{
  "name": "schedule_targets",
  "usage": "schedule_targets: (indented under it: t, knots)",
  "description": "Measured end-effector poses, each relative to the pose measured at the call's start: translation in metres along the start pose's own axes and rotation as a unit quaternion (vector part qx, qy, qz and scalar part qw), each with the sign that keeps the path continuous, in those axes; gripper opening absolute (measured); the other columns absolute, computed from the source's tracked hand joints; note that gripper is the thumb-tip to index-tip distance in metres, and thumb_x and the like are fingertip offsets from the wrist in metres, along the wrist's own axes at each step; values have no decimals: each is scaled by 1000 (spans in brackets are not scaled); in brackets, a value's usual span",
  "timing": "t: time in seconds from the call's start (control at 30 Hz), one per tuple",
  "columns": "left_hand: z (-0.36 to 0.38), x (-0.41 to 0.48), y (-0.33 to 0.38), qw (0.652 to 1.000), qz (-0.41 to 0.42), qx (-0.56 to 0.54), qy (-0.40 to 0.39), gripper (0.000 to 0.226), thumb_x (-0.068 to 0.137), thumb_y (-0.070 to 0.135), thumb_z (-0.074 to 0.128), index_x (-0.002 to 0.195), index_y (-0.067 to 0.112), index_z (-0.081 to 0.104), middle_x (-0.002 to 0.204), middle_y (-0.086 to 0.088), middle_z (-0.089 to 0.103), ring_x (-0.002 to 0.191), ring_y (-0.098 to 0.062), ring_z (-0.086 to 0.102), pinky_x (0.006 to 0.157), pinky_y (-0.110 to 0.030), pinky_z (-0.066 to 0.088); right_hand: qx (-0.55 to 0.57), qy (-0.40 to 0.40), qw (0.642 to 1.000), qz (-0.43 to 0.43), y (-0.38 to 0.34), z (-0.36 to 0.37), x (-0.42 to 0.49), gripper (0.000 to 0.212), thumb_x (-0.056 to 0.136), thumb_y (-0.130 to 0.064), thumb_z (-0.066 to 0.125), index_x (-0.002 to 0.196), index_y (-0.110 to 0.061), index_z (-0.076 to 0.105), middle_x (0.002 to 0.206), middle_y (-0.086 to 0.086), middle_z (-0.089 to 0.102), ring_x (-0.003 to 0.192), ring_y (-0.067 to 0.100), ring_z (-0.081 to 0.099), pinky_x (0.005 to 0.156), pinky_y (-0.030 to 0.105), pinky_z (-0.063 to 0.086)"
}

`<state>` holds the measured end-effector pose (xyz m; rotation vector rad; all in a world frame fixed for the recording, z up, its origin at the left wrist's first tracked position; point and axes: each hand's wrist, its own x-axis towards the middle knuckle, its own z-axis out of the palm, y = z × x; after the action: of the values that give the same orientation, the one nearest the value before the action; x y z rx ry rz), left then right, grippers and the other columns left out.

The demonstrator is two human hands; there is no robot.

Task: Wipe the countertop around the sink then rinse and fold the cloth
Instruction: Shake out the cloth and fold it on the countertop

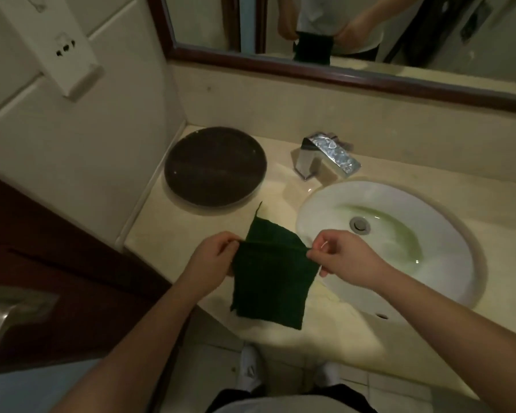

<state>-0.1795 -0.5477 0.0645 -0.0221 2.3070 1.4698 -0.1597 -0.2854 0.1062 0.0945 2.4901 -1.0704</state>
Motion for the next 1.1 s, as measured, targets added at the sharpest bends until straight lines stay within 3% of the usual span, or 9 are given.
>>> schedule_targets:
  t: [0.13,0.23,0.37,0.53,0.67,0.73,0.9,1.03,1.1]
  knots:
    - [14,66,13,998,17,43,33,16,98,18,48,93,27,60,94,-4,65,86,-20,65,76,-45,59,38,50,996,70,16,0,42,21,89,-28,65,89,-7,64,69,3,72,56,9,67,71,34,55]
    - [27,92,15,987,8,155,52,14,98,21,50,109,23,57,109,-6,64,90,-18,61,76,-36,52,62,61,988,125,31,1,67,29,89,-32,64,96,-4,63,81,8,73,68,18,71,73,39,57]
    - [46,64,5,949,105,273,120,23,95,21,54,118,20,56,111,1,56,98,-12,53,84,-28,47,-89,47,983,156,54,15,70,51,84,-46,66,117,-9,57,109,10,66,96,27,64,80,36,51]
    - [52,2,-46,880,286,363,-108,23,84,31,58,102,19,66,99,1,59,89,-13,53,75,-30,50,-166,49,981,-85,59,47,24,36,74,-48,70,97,-24,56,94,-4,54,83,13,52,70,30,46]
    - [38,-2,-79,861,267,421,-105,36,75,25,73,109,14,68,109,-6,63,97,-21,61,79,-31,52,-311,-11,929,-202,71,84,-2,51,66,-64,60,100,-26,59,93,-5,52,83,13,47,66,27,39]
    - [36,1,-83,857,292,417,-83,27,75,13,69,101,10,71,104,-9,67,92,-23,64,76,-29,54,-327,26,921,-212,76,95,-3,38,73,-55,59,97,-26,60,92,-4,54,84,16,50,66,29,41]
    - [24,-10,-75,883,294,362,-58,23,81,20,47,85,11,67,80,-4,65,70,-19,61,65,-19,37,-219,78,940,-251,64,96,-12,12,77,-30,63,84,-21,64,91,-5,60,89,15,51,72,29,43]
    - [14,-42,-71,932,229,279,-40,12,88,22,51,95,20,61,85,7,61,76,-4,54,67,-11,34,-64,-25,978,-199,54,96,-30,4,80,-25,59,83,-23,57,70,-5,59,63,12,53,55,27,40]
    - [15,-43,-66,964,167,205,-19,14,93,18,56,103,27,56,93,13,62,85,3,57,70,-8,40,-30,-18,987,-155,51,98,-25,3,86,-25,58,88,-23,59,72,-1,63,62,13,58,57,29,45]
